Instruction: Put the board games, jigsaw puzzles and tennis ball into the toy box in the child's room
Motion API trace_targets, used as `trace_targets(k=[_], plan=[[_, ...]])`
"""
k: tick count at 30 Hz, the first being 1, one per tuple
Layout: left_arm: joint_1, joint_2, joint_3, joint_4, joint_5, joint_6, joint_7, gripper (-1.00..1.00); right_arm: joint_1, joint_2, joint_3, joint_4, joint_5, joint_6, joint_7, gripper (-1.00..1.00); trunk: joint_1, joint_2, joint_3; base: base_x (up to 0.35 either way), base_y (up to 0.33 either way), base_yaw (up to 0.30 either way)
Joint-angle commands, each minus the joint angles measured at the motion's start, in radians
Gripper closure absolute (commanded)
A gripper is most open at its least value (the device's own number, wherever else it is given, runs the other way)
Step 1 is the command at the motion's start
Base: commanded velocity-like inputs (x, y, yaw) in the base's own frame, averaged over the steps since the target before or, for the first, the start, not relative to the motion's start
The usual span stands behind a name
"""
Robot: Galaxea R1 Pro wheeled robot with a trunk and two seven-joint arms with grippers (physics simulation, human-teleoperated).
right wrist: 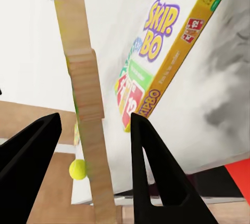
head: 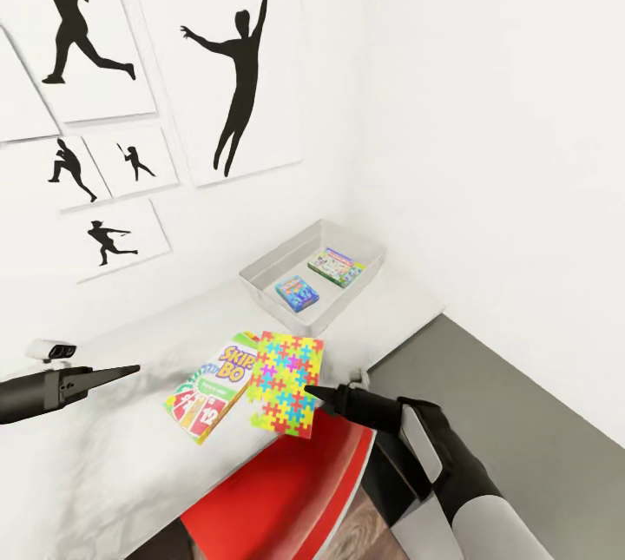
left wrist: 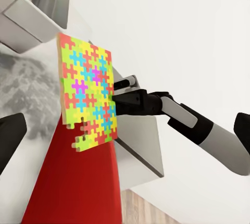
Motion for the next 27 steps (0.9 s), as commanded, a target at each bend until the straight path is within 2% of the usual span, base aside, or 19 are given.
trace_targets(k=[1, 14, 27], plan=[[-0.001, 0.0, 0.0, 0.0, -0.001, 0.011, -0.004, -1.0, -0.001, 0.0, 0.0, 0.0, -0.004, 0.005, -0.001, 1.0, 0.001, -0.002, -0.002, 0.021, 0.01, 0.045], [-0.001, 0.0, 0.0, 0.0, -0.001, 0.011, -0.004, -1.0, -0.001, 0.0, -0.001, 0.001, -0.006, -0.009, -0.006, 1.0, 0.001, -0.002, -0.002, 0.067, 0.038, 0.007], [-0.001, 0.001, 0.0, 0.0, -0.001, 0.011, -0.004, -1.0, -0.001, -0.001, -0.002, -0.001, -0.007, -0.01, -0.004, 1.0, 0.001, -0.002, -0.002, 0.007, 0.004, 0.0]])
